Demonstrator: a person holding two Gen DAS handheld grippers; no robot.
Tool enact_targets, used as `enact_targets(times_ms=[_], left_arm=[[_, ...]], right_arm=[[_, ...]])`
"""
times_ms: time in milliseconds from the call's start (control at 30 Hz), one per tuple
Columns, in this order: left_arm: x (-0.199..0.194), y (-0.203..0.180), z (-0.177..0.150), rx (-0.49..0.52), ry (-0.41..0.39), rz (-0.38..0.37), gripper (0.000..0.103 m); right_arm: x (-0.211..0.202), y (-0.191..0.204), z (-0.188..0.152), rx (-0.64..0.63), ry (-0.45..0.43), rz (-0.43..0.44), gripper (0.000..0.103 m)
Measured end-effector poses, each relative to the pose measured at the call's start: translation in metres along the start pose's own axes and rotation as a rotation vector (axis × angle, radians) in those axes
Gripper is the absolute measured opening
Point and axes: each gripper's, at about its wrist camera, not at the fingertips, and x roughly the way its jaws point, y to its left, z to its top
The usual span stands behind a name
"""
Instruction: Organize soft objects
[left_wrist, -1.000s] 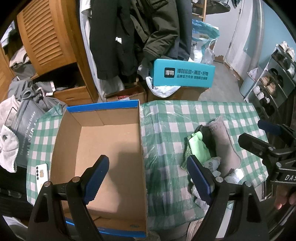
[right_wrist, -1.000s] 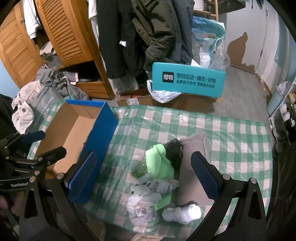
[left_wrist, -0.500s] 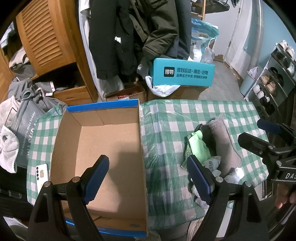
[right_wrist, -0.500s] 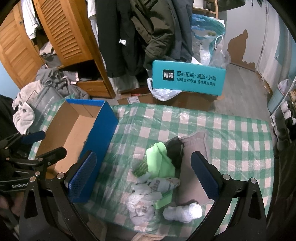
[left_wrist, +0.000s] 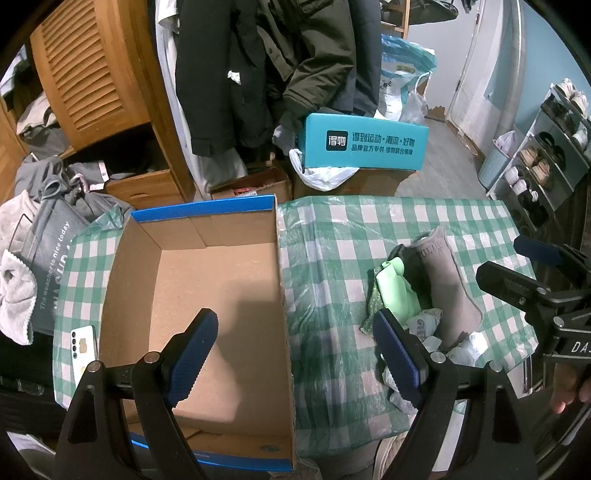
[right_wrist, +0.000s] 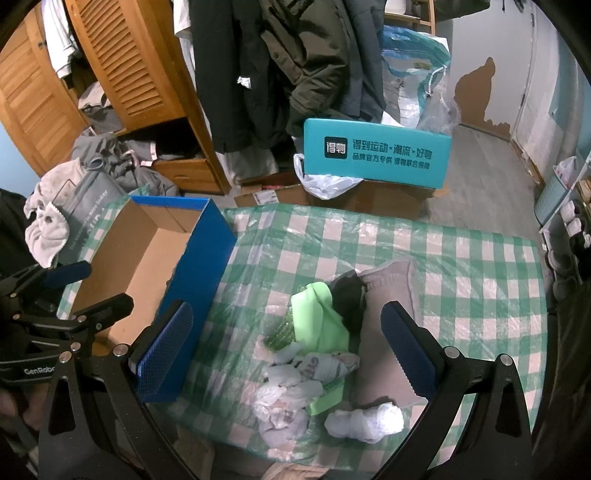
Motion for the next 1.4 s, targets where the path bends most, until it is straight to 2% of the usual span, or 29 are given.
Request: enact_targets(times_ms=[833, 1167, 1400], left_arm=[[0.004, -0.004, -0.009, 0.004, 0.012, 0.002, 0.087], [0.014, -0.012, -0.008, 0.02, 0.055, 0.002, 0.087], [0.03, -0.027, -0.003, 0.05, 0.12, -0.016, 0.087]], right_arm=[[-0.001, -0.002, -0.002, 0.003, 0.012, -0.002, 0.101], [0.0, -0.014, -0.012, 0.01, 0.023, -0.009, 0.101], [0.008, -0.035, -0.022, 0.038, 0.085, -0.04, 0.101]])
